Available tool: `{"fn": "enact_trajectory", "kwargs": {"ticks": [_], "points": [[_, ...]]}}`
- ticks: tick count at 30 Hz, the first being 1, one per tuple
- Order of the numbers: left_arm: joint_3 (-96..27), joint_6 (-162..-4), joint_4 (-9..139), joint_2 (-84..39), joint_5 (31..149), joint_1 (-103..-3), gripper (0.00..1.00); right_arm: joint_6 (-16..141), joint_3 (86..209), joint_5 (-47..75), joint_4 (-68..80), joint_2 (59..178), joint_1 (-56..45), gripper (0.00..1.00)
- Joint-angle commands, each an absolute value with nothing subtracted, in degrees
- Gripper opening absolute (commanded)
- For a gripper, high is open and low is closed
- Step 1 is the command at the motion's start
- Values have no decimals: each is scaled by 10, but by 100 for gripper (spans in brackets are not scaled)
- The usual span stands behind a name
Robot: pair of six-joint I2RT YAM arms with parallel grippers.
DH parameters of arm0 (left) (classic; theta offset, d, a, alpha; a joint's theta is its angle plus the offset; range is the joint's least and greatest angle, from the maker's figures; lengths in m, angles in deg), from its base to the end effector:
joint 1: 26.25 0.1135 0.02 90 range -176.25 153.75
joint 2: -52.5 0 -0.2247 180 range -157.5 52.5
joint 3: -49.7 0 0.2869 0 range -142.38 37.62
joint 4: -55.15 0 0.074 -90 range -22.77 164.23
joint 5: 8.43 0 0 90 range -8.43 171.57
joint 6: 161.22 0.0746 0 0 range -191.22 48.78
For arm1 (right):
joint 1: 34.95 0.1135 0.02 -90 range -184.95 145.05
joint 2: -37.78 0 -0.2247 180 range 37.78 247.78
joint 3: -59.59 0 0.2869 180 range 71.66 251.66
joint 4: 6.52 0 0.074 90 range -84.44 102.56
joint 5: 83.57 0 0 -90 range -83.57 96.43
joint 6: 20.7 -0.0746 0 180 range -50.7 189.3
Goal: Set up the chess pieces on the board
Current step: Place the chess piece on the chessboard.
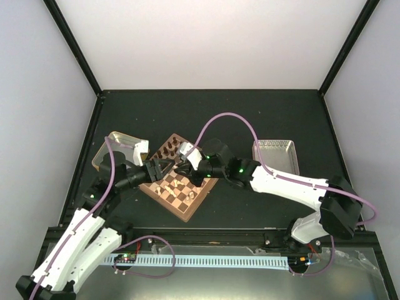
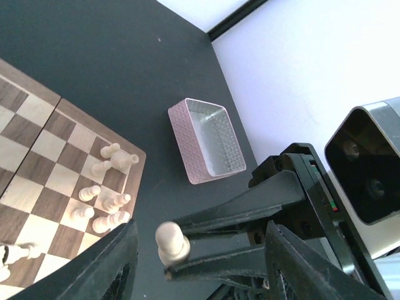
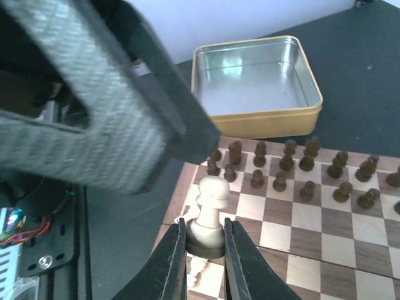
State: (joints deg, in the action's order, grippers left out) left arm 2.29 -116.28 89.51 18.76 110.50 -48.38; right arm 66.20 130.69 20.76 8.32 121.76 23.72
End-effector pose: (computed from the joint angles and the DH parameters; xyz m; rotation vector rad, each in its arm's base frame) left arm 0.2108 -0.1247 0.2569 -0.0496 2.1003 -1.2355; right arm 0.1951 0.3561 0.2050 -1.1536 1.8369 0.9041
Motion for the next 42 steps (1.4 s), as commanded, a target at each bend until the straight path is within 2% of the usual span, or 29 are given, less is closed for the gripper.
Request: {"fn": "enact_trajectory", "kwargs": {"ticks": [1, 6, 13, 17, 19, 24, 28, 36, 42], "points": [[-6, -1162, 909, 176, 1142, -478, 52, 704, 1292, 260, 53, 1187, 237, 6], [-3, -1150, 915, 159, 1149, -477, 39, 713, 1290, 271, 57, 1172, 237, 5], [-4, -1146, 888, 148, 1220, -477, 23, 714, 1292, 273, 62, 1172, 237, 6], [-2, -1141, 886, 139, 1257, -477, 9, 703, 1291, 259, 56, 1172, 237, 7], [-3, -1130, 892, 132, 1261, -477, 2, 687, 1292, 242, 55, 1173, 236, 10], [-15, -1068, 938, 124, 1190, -477, 2, 626, 1284, 185, 77, 1170, 236, 39], [-12, -1017, 984, 124, 1073, -479, 2, 560, 1237, 113, 73, 1142, 235, 51], [23, -1000, 967, 102, 945, -540, 2, 386, 1198, -86, 129, 1113, 234, 54], [48, -1013, 922, 45, 855, -641, 1, 277, 1203, -149, 184, 1126, 229, 54]]}}
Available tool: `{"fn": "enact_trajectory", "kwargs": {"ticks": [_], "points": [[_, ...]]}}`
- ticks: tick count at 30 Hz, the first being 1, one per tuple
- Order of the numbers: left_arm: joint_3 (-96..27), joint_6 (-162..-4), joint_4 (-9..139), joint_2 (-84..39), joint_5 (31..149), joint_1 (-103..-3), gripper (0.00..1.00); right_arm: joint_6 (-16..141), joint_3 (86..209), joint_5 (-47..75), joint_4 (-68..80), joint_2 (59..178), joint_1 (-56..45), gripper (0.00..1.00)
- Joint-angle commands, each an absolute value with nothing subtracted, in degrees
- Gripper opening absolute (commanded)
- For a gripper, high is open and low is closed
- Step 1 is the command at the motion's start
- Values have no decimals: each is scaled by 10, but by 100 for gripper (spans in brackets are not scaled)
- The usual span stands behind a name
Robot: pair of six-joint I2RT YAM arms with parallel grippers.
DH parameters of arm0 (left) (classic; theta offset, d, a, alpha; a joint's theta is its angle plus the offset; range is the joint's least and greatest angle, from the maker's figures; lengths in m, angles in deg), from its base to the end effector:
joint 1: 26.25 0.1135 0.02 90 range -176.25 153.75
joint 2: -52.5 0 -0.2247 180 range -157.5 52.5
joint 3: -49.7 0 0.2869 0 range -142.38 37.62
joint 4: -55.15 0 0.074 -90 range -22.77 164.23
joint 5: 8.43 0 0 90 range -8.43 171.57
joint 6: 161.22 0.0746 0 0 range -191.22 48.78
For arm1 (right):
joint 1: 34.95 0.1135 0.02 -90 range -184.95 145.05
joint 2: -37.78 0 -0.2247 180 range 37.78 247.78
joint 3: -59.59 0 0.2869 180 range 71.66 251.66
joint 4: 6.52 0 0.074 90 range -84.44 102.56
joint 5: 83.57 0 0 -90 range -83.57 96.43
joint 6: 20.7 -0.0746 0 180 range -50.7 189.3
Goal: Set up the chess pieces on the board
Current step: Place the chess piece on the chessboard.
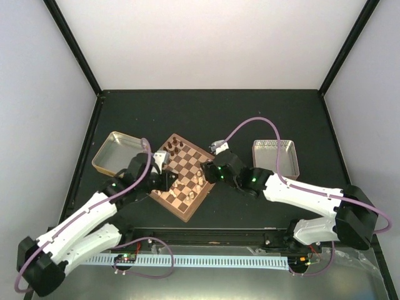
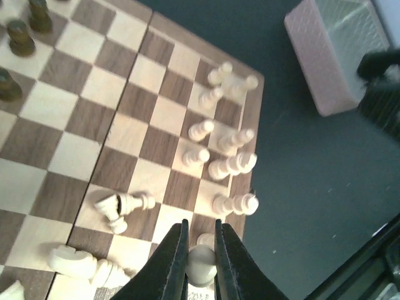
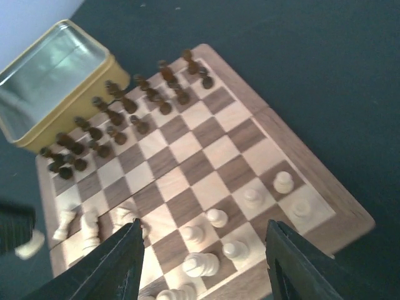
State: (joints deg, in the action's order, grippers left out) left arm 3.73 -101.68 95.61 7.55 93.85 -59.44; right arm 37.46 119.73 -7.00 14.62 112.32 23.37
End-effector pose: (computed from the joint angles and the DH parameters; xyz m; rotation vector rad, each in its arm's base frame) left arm 0.2100 -0.1563 0.1840 0.1772 2.3714 -0.8085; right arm 0.2024 0.2949 0.1735 -0.3809 2.2112 0.6299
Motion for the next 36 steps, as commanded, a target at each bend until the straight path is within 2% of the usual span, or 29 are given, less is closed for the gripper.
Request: {"fn": "enact_trajectory", "kwargs": {"ticks": [1, 14, 31, 36], "points": [[49, -1016, 917, 33, 845, -652, 2, 265, 1202, -154, 190, 1127, 228, 54], [59, -1006, 814, -89, 832, -708, 4, 229, 1181, -166, 198, 1122, 216, 55], [74, -985, 711, -182, 836, -715, 9, 236, 1168, -167, 197, 1122, 203, 55], [73, -983, 705, -203, 834, -716, 14, 239, 1168, -163, 198, 1125, 200, 56]]}}
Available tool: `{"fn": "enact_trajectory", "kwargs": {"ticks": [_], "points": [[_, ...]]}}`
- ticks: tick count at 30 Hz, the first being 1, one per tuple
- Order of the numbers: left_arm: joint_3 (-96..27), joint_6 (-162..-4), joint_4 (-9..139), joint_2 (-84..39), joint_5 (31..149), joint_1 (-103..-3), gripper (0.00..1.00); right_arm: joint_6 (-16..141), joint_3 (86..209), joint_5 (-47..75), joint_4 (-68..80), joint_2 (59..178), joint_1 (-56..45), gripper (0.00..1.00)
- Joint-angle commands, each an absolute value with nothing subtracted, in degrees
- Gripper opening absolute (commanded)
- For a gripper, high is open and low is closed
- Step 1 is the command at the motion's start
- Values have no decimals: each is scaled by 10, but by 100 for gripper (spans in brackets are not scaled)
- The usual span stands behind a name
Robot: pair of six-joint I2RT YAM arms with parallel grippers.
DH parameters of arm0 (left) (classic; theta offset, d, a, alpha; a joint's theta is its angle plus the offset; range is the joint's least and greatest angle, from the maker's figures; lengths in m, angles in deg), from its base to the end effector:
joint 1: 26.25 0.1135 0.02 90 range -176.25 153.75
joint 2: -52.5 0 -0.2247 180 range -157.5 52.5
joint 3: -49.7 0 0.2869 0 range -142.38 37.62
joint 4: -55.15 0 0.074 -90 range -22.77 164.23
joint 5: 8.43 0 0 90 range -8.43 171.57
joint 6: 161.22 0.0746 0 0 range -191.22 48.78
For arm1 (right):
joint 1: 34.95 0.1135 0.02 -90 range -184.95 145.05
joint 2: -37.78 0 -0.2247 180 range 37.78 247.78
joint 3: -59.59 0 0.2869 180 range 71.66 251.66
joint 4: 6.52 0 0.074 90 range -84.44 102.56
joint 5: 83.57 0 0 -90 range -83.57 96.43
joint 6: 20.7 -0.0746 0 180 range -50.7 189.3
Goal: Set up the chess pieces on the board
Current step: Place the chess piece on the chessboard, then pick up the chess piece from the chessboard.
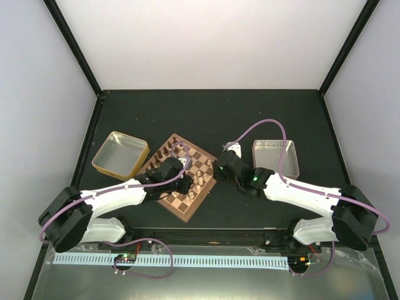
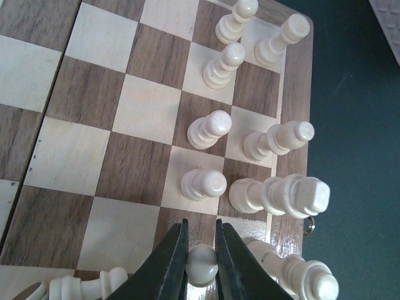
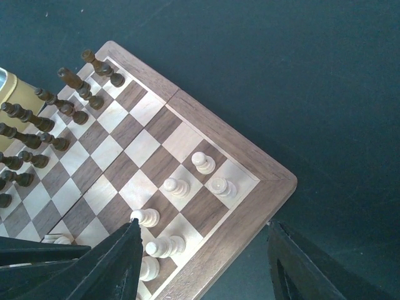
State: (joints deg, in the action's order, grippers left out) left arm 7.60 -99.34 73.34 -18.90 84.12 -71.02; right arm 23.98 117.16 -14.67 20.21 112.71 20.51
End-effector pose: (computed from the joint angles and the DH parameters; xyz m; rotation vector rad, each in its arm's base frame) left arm 0.2099 -0.2129 0.0766 0.3833 2.4698 -0.6222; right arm 0.2141 0.2636 0.1450 -0.0227 2.3249 0.4811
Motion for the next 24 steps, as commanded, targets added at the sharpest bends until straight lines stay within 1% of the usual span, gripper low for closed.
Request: {"fn": "enact_trajectory", "kwargs": {"ticks": [1, 5, 10, 15, 20, 24], "points": [[73, -982, 705, -205, 833, -715, 15, 239, 1168, -162, 197, 1125, 199, 56], [73, -980, 707, -223, 828, -715, 19, 240, 1168, -158, 195, 1125, 198, 56], [67, -979, 717, -217, 837, -715, 28, 241, 1170, -156, 197, 1124, 197, 56], [45, -981, 765, -180, 825, -713, 32, 238, 1169, -154, 198, 1118, 197, 56], [18, -986, 813, -146, 830, -708, 38, 238, 1169, -151, 196, 1116, 197, 56], [1, -991, 843, -129, 839, -699, 40, 237, 1169, -146, 195, 1116, 196, 56]]}}
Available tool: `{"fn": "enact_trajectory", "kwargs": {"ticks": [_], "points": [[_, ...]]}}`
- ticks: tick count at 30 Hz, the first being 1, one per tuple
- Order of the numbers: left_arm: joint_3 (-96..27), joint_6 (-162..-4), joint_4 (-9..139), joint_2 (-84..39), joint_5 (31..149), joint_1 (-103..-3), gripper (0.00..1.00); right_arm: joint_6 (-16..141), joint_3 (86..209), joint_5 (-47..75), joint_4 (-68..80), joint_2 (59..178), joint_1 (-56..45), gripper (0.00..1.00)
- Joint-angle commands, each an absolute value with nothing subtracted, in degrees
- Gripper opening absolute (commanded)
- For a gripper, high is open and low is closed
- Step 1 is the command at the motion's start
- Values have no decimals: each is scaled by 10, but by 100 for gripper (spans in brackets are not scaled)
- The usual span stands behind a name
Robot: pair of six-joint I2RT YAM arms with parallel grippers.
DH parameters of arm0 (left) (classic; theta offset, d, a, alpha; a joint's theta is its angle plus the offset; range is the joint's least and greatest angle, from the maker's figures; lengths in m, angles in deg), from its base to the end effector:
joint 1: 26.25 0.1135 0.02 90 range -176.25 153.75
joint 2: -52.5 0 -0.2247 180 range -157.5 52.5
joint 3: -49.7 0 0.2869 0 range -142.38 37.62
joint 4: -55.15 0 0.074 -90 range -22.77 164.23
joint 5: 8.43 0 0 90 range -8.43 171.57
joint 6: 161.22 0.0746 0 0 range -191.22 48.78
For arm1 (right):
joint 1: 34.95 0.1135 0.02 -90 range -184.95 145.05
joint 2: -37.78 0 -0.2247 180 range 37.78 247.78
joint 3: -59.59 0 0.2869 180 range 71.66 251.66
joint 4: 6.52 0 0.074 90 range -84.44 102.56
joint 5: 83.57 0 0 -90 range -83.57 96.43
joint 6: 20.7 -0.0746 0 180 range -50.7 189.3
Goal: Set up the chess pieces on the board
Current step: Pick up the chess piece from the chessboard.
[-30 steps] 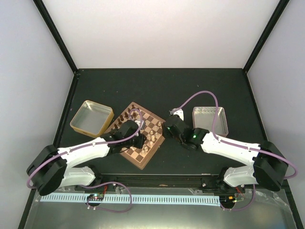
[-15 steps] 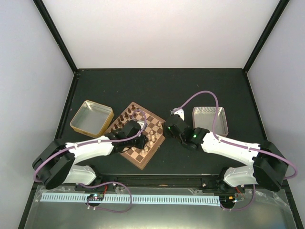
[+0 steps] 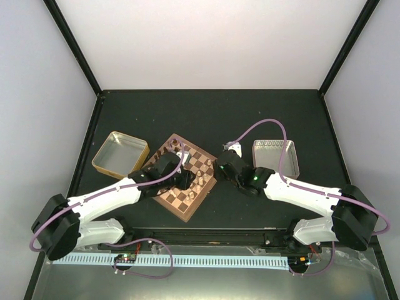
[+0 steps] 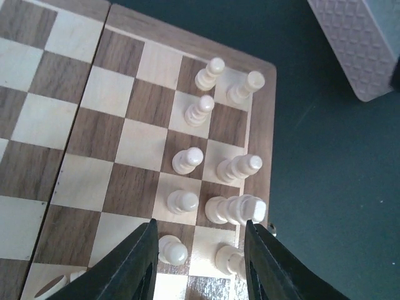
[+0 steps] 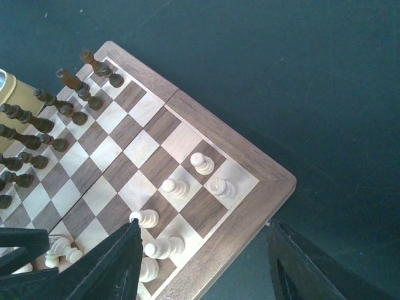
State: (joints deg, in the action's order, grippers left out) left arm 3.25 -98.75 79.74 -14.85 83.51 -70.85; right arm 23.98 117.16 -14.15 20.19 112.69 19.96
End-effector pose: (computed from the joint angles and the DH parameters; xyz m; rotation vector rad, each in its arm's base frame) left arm 0.2158 -0.2164 0.1126 0.3820 2.4304 -0.6263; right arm 0.2162 0.2621 0.1449 -0.0160 2.3282 0.4849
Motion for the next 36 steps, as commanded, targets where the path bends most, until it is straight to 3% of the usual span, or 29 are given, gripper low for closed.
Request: {"fn": "enact_trajectory", "kwargs": {"ticks": [1, 9, 18, 24, 36], "points": [[-4, -992, 853, -125, 839, -695, 40, 240, 1170, -143, 194, 1117, 196, 56], [-9, -1034, 929, -59, 829, -617, 36, 368, 1232, -30, 192, 1142, 198, 54], [60, -1079, 938, 20, 843, -549, 28, 504, 1439, 51, 341, 1339, 249, 45], [92, -1105, 951, 61, 856, -504, 25, 527, 1505, 87, 371, 1428, 270, 30], [112, -1102, 945, 80, 894, -473, 25, 537, 1577, 71, 406, 1519, 272, 27]]}}
